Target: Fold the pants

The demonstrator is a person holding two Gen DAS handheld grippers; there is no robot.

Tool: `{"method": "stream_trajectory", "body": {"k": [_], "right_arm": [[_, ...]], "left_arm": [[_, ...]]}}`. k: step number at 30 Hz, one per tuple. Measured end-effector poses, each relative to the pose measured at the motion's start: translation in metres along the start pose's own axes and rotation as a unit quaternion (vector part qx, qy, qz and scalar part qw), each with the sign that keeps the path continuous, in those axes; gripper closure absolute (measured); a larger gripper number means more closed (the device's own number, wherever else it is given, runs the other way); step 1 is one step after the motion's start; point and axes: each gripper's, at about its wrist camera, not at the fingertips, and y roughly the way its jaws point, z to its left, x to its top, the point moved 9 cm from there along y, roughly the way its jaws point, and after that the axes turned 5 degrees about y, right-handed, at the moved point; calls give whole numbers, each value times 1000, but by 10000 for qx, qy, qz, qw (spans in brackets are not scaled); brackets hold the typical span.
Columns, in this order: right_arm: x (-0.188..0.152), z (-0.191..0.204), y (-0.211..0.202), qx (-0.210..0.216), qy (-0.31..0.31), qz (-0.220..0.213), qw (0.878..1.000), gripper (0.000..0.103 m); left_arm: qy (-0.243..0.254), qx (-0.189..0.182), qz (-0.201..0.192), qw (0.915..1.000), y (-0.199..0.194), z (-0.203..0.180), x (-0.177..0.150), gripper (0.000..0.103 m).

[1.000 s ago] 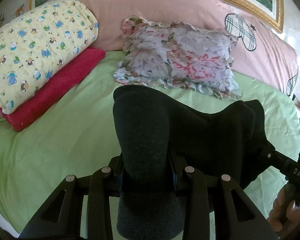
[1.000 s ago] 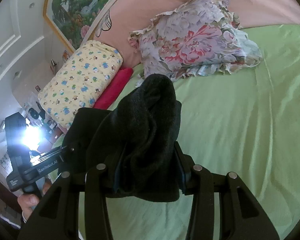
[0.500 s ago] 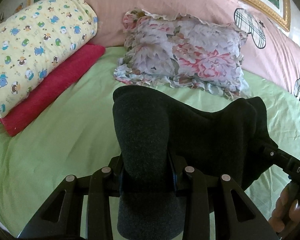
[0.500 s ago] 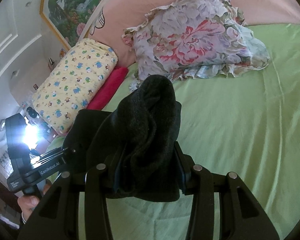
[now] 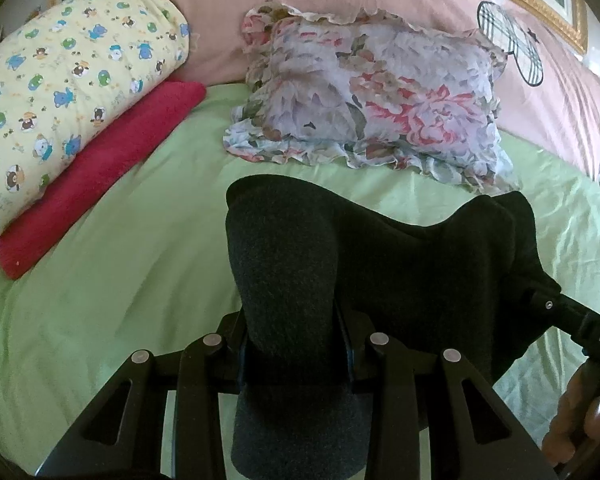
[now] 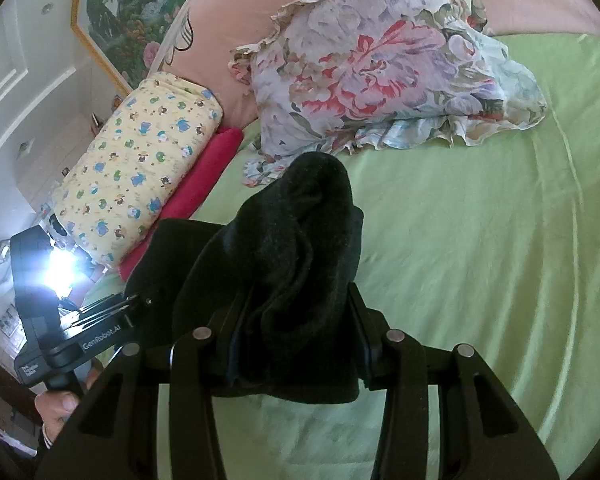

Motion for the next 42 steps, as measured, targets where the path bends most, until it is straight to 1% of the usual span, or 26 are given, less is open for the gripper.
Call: {"method": "stream_trajectory", "body": {"k": [2, 5, 6, 7, 9, 10, 11, 12, 13, 16, 18, 22, 27, 34, 42], "right_arm": [[1, -3, 3, 2, -6, 15, 10000, 58], [0, -8, 6, 22, 48, 61, 10000, 56], [-1, -11, 8, 27, 82, 96, 9999, 55], [-2, -13, 9, 20, 96, 118, 9999, 52], [-2, -20, 9, -88, 113, 116, 9998, 50], [-3, -22, 9, -88, 117, 124, 9998, 49], [-3, -24, 9, -61, 144, 140, 9998, 49], [-3, -24, 9, -66, 148, 149, 9998, 47], [-4, -26, 10, -168, 118, 169, 9996, 42], [-5, -31, 11, -221, 166, 226, 9994, 38], [-6, -33, 9, -228, 204, 246, 9992, 38], [-5, -32, 4, -305, 79, 194, 9993, 36], [-5, -26, -14, -282, 74, 118, 9995, 35], [-9, -4, -35, -217, -100, 34, 9997, 24], [-25, 29, -46, -208, -666, 109, 9975, 21]], "left_arm": [[-22, 0, 24, 10000, 4, 1, -2, 67], [-63, 17, 41, 10000, 9, 4, -5, 61], [-68, 26, 40, 10000, 10, 5, -6, 55], [-78, 34, 33, 10000, 11, 6, -6, 52], [-70, 126, 17, 9999, 13, 8, -6, 41], [-49, 179, 12, 9998, 13, 9, -7, 38], [-38, 270, 11, 9996, 14, 11, -8, 30], [-44, 321, 12, 9995, 14, 14, -9, 26], [-47, 301, 13, 9995, 14, 15, -9, 26], [-38, 275, 39, 9996, 11, 17, -10, 25], [45, 338, 38, 9994, 7, 18, -10, 25], [206, 587, -19, 9981, -5, 18, -12, 25], [273, 656, -43, 9975, -20, 19, -18, 24], [322, 790, -125, 9963, -41, 25, -26, 22], [311, 885, -154, 9955, -61, 31, -37, 21]]}}
